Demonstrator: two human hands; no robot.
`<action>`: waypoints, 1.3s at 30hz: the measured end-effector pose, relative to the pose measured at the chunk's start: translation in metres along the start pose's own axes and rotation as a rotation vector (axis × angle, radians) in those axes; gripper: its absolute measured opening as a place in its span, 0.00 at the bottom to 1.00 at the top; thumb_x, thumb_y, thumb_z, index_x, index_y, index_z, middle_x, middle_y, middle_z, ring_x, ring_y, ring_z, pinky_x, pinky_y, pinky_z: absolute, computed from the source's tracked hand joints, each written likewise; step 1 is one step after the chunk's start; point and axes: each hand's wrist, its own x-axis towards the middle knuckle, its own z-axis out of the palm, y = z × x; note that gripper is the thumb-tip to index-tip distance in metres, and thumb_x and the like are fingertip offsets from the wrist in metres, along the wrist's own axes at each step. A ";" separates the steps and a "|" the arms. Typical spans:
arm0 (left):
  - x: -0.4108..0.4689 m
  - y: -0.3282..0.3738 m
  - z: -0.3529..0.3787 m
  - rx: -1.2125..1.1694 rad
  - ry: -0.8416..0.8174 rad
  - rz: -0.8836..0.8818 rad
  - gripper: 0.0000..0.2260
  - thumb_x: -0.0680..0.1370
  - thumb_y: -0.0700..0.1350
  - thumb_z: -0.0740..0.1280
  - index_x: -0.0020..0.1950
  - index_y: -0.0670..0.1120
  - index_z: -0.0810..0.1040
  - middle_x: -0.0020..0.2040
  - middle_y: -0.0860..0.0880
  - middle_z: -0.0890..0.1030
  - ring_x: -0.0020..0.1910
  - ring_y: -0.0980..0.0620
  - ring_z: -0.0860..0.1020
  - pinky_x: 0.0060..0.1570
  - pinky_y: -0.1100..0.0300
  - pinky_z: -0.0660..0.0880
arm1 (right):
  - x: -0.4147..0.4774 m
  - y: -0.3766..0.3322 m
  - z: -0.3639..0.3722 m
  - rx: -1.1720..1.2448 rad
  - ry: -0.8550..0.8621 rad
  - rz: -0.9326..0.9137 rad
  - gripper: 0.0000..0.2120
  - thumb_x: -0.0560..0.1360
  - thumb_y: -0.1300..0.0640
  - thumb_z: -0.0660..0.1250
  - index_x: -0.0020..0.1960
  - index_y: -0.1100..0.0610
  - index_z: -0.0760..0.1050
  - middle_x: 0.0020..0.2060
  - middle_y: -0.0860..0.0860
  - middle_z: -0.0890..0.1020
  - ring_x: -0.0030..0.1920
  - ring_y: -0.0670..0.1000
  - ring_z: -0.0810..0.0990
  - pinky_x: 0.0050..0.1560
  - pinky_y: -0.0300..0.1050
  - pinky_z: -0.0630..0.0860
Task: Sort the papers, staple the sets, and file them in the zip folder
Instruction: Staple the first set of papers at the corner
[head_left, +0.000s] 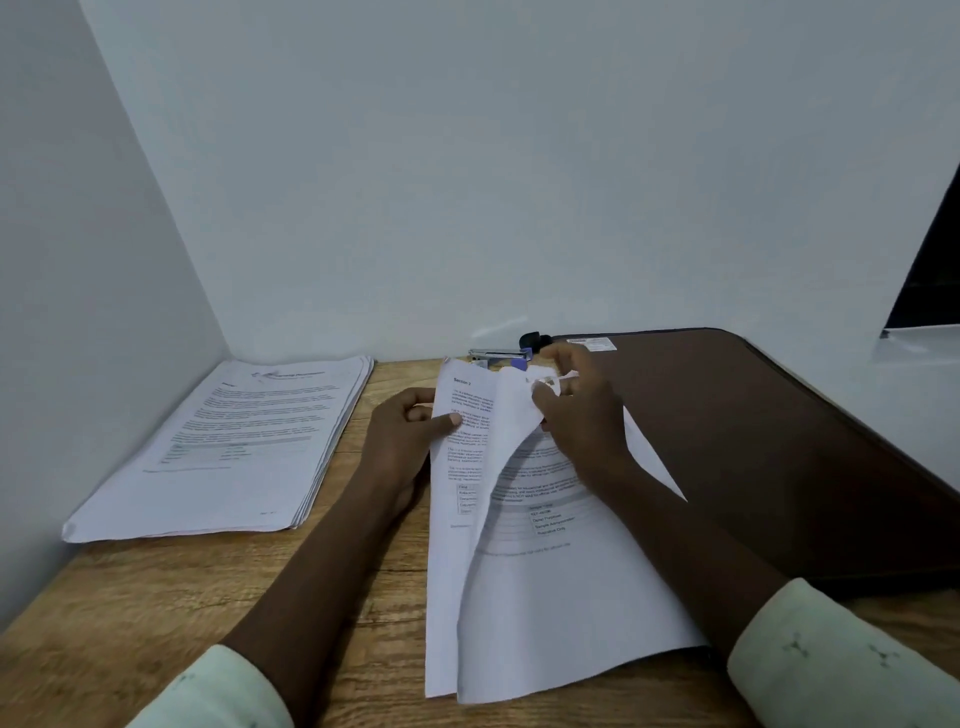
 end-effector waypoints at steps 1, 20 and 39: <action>-0.002 0.000 -0.001 -0.015 -0.003 0.000 0.13 0.75 0.30 0.69 0.58 0.35 0.77 0.50 0.38 0.85 0.47 0.38 0.85 0.48 0.45 0.81 | 0.000 -0.001 0.000 -0.012 0.021 -0.027 0.14 0.73 0.63 0.67 0.55 0.50 0.76 0.39 0.43 0.79 0.36 0.48 0.77 0.37 0.38 0.75; -0.001 -0.010 0.008 0.397 0.297 0.266 0.07 0.74 0.43 0.74 0.43 0.44 0.77 0.39 0.44 0.83 0.39 0.48 0.81 0.37 0.58 0.74 | -0.018 -0.012 0.017 0.171 -0.622 0.124 0.08 0.73 0.56 0.75 0.50 0.57 0.83 0.37 0.54 0.86 0.39 0.48 0.84 0.49 0.45 0.81; -0.006 -0.010 0.014 0.529 0.286 0.491 0.09 0.73 0.44 0.75 0.37 0.44 0.78 0.44 0.59 0.81 0.47 0.66 0.77 0.43 0.70 0.70 | -0.019 -0.014 0.019 -0.158 -0.135 -0.101 0.09 0.77 0.56 0.67 0.47 0.57 0.85 0.37 0.50 0.85 0.32 0.43 0.77 0.34 0.26 0.68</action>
